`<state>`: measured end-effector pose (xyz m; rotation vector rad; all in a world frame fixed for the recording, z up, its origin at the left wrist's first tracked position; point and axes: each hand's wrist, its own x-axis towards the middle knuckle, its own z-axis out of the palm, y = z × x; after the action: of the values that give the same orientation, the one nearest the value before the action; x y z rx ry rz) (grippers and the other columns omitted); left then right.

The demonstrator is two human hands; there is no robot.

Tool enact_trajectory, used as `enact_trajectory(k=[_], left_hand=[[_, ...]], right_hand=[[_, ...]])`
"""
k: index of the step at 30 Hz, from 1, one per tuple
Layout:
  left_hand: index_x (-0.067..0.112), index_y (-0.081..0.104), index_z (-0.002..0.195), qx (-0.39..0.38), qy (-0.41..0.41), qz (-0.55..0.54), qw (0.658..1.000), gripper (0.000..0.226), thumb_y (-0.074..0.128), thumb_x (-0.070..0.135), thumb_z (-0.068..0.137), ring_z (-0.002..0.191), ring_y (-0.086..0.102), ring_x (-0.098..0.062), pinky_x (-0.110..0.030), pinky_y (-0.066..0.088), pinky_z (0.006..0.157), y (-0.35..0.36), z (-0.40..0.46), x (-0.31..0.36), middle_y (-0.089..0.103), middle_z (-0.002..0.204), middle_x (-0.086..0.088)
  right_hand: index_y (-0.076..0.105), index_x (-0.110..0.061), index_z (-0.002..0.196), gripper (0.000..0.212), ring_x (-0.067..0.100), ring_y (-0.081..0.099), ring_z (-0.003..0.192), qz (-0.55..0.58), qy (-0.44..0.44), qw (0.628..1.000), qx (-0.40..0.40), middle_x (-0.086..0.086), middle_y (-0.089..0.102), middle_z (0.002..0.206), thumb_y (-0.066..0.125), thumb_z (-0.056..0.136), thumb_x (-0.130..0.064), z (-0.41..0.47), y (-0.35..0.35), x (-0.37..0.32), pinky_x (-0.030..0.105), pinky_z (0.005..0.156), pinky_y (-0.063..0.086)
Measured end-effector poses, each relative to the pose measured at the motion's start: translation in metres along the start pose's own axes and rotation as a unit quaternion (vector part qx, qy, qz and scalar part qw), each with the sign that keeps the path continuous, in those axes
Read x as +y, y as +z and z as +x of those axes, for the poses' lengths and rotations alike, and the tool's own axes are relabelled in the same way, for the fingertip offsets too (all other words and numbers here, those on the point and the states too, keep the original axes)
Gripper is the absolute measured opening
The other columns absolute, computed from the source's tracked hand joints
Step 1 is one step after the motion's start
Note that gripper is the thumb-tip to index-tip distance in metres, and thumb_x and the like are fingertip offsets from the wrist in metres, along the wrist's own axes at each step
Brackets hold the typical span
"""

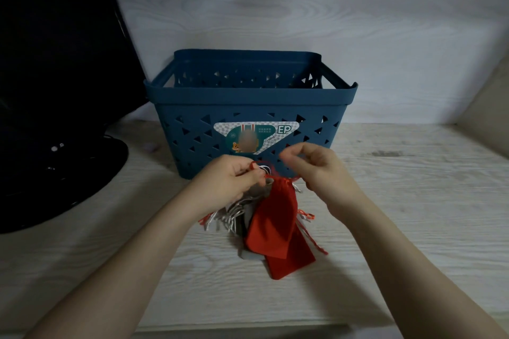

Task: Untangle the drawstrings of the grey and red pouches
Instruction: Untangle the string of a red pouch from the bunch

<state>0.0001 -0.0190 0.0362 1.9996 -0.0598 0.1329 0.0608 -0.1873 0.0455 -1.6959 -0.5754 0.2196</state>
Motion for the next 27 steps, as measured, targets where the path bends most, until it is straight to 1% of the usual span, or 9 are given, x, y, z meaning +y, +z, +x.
enact_trajectory(k=[2, 6, 10, 13, 15, 18, 21, 24, 27], left_hand=[[0.014, 0.061, 0.069, 0.011, 0.001, -0.011, 1.0, 0.023, 0.055, 0.014, 0.091, 0.034, 0.028, -0.005, -0.019, 0.021, 0.038, 0.0, 0.0, 0.004, 0.035, 0.038, 0.01], [0.012, 0.06, 0.061, 0.068, 0.031, 0.07, 0.995, 0.029, 0.061, 0.025, 0.087, 0.036, 0.031, -0.005, -0.021, 0.024, 0.041, -0.001, 0.002, 0.01, 0.039, 0.041, 0.006], [0.012, 0.058, 0.064, 0.126, 0.073, 0.05, 0.988, 0.024, 0.062, 0.021, 0.086, 0.036, 0.036, -0.005, -0.021, 0.029, 0.044, 0.003, 0.004, 0.015, 0.046, 0.043, 0.003], [0.019, 0.057, 0.085, 0.165, 0.075, -0.105, 0.978, 0.011, 0.054, 0.01, 0.091, 0.043, 0.048, -0.004, -0.017, 0.038, 0.048, 0.003, 0.006, 0.022, 0.052, 0.047, 0.007], [0.025, 0.052, 0.099, 0.183, 0.055, -0.211, 0.959, 0.015, 0.05, 0.012, 0.093, 0.061, 0.058, -0.007, -0.017, 0.044, 0.056, 0.003, 0.007, 0.023, 0.06, 0.062, 0.008], [0.024, 0.056, 0.098, 0.132, 0.003, -0.19, 0.973, 0.01, 0.055, 0.022, 0.088, 0.081, 0.061, -0.004, -0.012, 0.047, 0.063, 0.009, 0.004, 0.021, 0.065, 0.086, 0.007], [0.019, 0.063, 0.084, 0.048, 0.006, -0.159, 0.986, 0.003, 0.062, 0.019, 0.082, 0.069, 0.06, 0.002, -0.011, 0.047, 0.066, 0.018, 0.0, 0.02, 0.066, 0.073, 0.009], [0.015, 0.066, 0.088, 0.029, 0.011, -0.167, 0.986, 0.009, 0.061, 0.009, 0.084, 0.075, 0.061, -0.007, -0.018, 0.049, 0.069, 0.022, 0.0, 0.021, 0.067, 0.082, 0.0], [0.017, 0.068, 0.078, 0.042, -0.002, -0.192, 0.981, 0.014, 0.059, 0.009, 0.086, 0.074, 0.056, -0.02, -0.027, 0.045, 0.068, 0.022, 0.001, 0.022, 0.063, 0.079, -0.009]], right_hand=[[0.071, -0.012, 0.083, 0.004, 0.009, 0.051, 0.056, -0.046, -0.03, 0.996, -0.077, 0.001, 0.061, 0.059, 0.067, 0.083, -0.01, 0.001, 0.003, -0.002, 0.021, 0.057, 0.041], [0.072, -0.004, 0.08, 0.01, 0.005, 0.023, 0.042, -0.123, -0.054, 0.986, -0.101, -0.005, 0.032, 0.041, 0.073, 0.078, -0.015, 0.002, 0.008, -0.003, 0.017, 0.046, 0.021], [0.066, -0.004, 0.07, 0.016, 0.02, 0.037, 0.055, -0.102, -0.061, 0.987, -0.104, 0.03, 0.05, 0.06, 0.07, 0.081, -0.014, 0.003, 0.011, -0.003, 0.03, 0.058, 0.03], [0.059, -0.002, 0.068, 0.021, 0.005, 0.035, 0.044, -0.065, -0.038, 0.991, -0.109, 0.001, 0.045, 0.046, 0.063, 0.087, -0.011, -0.001, 0.011, -0.006, 0.016, 0.048, 0.029], [0.059, 0.001, 0.073, 0.022, 0.001, 0.029, 0.038, -0.012, -0.014, 0.995, -0.096, -0.012, 0.039, 0.043, 0.055, 0.091, -0.011, -0.002, 0.009, -0.008, 0.011, 0.041, 0.024], [0.061, -0.012, 0.071, 0.028, 0.002, 0.022, 0.038, 0.114, 0.03, 0.992, -0.053, -0.009, 0.033, 0.046, 0.047, 0.095, -0.015, 0.0, 0.008, -0.007, 0.014, 0.037, 0.018], [0.067, -0.017, 0.073, 0.028, 0.003, 0.027, 0.037, 0.141, 0.035, 0.989, -0.043, 0.0, 0.042, 0.053, 0.049, 0.094, -0.015, 0.0, 0.011, -0.007, 0.014, 0.036, 0.02], [0.068, -0.007, 0.086, 0.019, 0.002, 0.049, 0.041, 0.174, 0.037, 0.982, -0.059, 0.0, 0.065, 0.061, 0.051, 0.093, -0.012, -0.005, 0.014, -0.012, 0.013, 0.038, 0.035], [0.065, -0.006, 0.091, 0.019, -0.001, 0.043, 0.034, 0.19, 0.032, 0.979, -0.062, -0.009, 0.058, 0.048, 0.047, 0.094, -0.01, -0.005, 0.011, -0.014, 0.009, 0.035, 0.031]])
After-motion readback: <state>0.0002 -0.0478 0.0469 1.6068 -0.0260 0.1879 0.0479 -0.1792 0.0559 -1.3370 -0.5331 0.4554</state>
